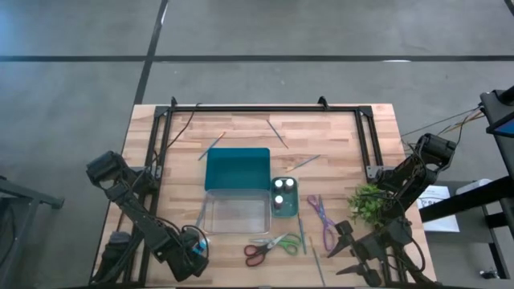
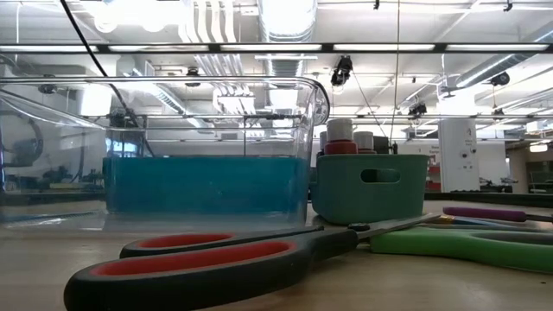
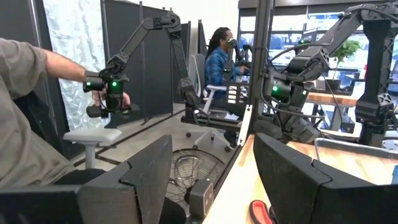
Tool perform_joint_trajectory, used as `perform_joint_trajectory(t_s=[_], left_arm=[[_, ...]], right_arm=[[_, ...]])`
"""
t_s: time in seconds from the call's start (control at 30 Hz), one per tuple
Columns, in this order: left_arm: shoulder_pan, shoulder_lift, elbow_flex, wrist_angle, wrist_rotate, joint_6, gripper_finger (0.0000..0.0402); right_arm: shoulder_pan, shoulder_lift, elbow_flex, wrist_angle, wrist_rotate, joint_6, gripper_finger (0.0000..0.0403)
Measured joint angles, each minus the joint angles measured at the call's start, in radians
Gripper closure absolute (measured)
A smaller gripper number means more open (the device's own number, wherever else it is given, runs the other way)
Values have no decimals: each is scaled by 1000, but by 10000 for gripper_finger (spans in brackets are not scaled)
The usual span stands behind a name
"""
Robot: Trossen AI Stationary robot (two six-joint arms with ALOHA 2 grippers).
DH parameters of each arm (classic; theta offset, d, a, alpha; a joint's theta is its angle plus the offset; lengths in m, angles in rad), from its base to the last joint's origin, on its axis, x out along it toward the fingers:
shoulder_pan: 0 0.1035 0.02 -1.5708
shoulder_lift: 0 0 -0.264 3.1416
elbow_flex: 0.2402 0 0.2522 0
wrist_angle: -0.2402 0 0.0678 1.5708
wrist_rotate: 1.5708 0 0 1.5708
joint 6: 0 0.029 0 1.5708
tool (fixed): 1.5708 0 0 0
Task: Pick & Place Paint Supplies
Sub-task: Put the blue paint bottle into the green bin
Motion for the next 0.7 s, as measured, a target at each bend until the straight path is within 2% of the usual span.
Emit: perform_joint_trajectory(t_s=[0.33,0.57,0.7], left_arm=[[0,0,0,-4,-16,25,205],[0,-1,0,-15,-25,76,279],[-6,-1,0,-15,-31,89,282]], right_arm=[[0,0,0,0,0,0,181],[0,0,0,0,1,1,181],[0,0,0,0,3,3,181]])
